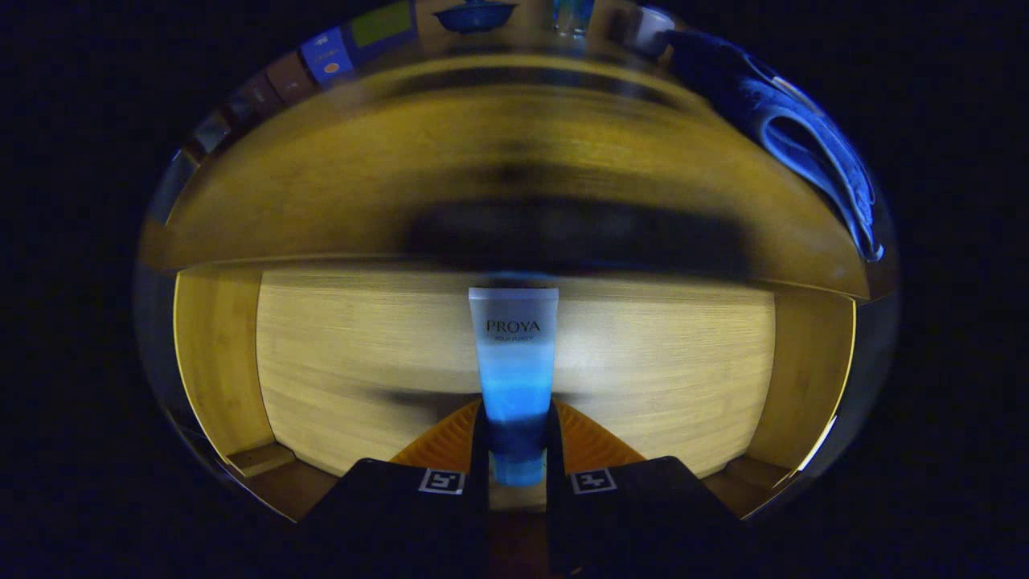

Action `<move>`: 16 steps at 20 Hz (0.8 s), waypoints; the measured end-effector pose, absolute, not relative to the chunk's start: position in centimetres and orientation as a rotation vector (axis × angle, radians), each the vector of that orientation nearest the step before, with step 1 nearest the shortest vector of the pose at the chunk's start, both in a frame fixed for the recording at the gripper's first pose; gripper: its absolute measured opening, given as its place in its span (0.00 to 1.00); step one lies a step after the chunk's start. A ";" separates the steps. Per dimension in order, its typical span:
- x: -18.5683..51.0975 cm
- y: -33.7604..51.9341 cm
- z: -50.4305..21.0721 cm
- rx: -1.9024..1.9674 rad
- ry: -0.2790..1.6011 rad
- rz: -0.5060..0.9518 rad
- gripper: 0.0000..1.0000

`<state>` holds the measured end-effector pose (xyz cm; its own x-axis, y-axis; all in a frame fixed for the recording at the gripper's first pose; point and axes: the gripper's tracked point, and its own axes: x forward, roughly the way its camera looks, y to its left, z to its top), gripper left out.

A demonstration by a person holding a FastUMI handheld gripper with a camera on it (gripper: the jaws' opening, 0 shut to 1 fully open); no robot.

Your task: Pull open the drawer, take out the items inside it, and place them on the countertop above the cabinet.

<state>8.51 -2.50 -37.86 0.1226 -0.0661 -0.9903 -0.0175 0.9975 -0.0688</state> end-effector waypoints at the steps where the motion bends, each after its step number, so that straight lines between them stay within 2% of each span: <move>1: 8.1 -2.3 -37.2 -0.051 1.439 -0.027 0.33; 9: 6.5 -1.6 -28.4 -0.011 1.201 0.037 0.33; 16: 15.1 -2.0 -22.6 0.042 1.043 0.006 0.33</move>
<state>15.08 -2.03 -22.63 0.5037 0.0248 -0.8635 0.0148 0.9992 0.0374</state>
